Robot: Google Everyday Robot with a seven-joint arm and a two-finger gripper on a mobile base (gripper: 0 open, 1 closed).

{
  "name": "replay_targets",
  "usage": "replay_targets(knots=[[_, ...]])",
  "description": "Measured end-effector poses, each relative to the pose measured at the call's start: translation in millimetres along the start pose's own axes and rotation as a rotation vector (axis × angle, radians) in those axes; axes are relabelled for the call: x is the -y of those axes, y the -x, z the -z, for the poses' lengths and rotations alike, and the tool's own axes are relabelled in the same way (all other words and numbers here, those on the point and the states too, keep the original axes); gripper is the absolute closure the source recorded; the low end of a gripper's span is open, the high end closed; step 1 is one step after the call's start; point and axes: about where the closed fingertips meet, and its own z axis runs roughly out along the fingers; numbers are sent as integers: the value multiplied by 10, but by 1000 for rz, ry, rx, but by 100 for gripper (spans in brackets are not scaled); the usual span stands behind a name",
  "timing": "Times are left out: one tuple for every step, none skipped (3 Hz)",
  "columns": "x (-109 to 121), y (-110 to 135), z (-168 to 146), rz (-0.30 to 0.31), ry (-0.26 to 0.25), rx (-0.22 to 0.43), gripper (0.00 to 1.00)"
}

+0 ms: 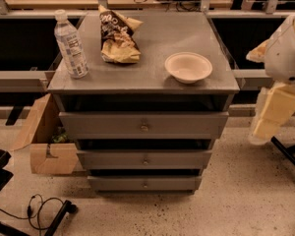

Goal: Open middle drawer

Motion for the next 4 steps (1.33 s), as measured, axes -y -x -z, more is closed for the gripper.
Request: replay_targets(knots=[[-179, -6, -401, -14, -27, -7, 0], [-308, 9, -1219, -34, -24, -47, 0], [-439, -63, -2285, -32, 7, -131, 0], [-585, -112, -3126, -18, 48, -197, 0]])
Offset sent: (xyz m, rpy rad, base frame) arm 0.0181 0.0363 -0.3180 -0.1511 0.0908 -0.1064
